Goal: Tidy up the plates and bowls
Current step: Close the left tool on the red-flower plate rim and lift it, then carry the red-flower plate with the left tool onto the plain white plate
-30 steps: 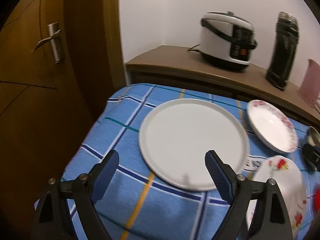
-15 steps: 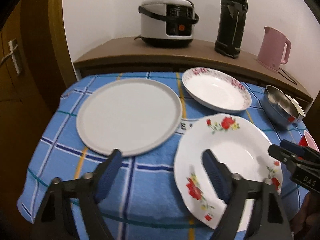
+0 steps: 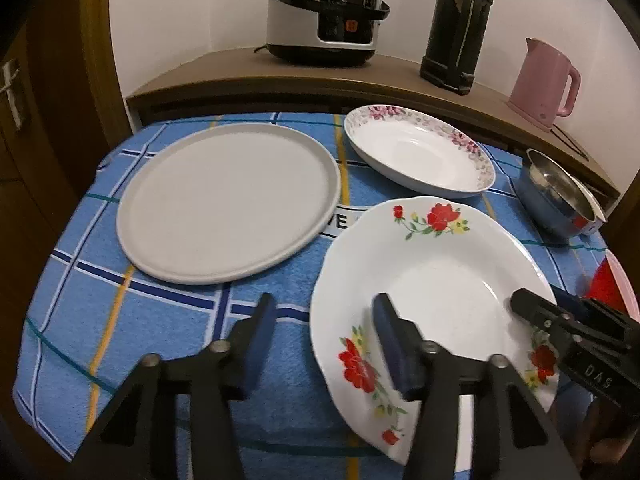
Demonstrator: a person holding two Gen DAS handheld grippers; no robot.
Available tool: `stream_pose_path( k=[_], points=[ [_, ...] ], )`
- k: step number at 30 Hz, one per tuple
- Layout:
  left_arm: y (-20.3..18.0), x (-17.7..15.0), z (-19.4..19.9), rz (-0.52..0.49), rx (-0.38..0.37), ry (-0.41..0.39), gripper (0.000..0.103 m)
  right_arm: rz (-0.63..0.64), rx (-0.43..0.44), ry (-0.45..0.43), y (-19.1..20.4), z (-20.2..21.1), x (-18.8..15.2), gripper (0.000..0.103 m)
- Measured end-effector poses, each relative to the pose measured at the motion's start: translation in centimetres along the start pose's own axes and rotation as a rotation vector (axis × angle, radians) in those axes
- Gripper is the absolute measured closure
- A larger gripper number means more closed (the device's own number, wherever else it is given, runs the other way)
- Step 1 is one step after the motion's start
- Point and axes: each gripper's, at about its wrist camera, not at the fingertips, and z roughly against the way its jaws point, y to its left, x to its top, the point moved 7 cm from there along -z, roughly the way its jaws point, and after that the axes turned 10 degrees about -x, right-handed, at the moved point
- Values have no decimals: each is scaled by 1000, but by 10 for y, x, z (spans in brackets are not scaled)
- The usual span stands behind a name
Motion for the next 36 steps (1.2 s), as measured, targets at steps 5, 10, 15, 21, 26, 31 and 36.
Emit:
stream_pose_path(
  k=[5, 10, 15, 21, 26, 31, 36],
  points=[
    [-2, -3, -4, -15, 16, 6, 59, 2, 6, 1, 3, 1, -1, 66],
    [-7, -3, -6, -26, -3, 2, 66, 20, 10, -6, 10, 2, -2, 75],
    [-10, -4, -7, -27, -9, 2, 66, 28, 18, -3, 15, 1, -4, 78],
    [-12, -5, -6, -33, -2, 6, 66, 29, 13, -2, 13, 2, -3, 78],
    [-6, -3, -2, -32, 5, 1, 66, 39, 4, -2, 17, 3, -2, 78],
    [7, 9, 12, -20, 34, -47, 66, 56, 23, -25, 29, 9, 8, 79],
    [25, 20, 22, 9, 54, -82, 66, 92, 33, -68, 49, 12, 25, 80]
  ],
)
